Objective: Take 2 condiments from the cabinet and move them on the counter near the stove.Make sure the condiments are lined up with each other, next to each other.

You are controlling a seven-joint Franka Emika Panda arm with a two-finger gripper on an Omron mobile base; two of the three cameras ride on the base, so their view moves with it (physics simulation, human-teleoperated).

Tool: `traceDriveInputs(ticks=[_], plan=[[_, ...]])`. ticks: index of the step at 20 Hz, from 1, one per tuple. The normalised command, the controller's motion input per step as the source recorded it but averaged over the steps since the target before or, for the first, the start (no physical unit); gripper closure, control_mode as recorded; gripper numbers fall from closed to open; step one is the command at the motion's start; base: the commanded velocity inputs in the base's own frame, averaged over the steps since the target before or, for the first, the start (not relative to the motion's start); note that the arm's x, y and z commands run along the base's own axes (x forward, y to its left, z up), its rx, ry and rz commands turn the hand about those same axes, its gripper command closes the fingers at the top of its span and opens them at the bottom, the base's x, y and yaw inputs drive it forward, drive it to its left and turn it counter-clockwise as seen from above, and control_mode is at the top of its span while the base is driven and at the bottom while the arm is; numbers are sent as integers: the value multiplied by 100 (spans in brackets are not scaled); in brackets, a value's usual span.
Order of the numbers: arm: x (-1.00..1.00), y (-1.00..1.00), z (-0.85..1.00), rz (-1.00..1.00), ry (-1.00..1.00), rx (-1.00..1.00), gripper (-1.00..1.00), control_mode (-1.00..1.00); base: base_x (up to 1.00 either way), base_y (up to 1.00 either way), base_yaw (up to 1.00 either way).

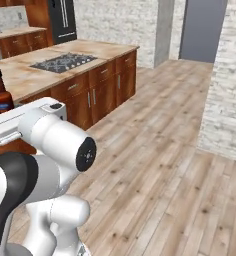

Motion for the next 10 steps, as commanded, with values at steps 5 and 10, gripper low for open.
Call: traceDriveInputs(ticks=[5, 10], plan=[[0, 0, 0, 0, 0, 0, 100, 100, 100, 0, 22], [0, 0, 0, 0, 0, 0, 100, 100, 100, 0, 26]])
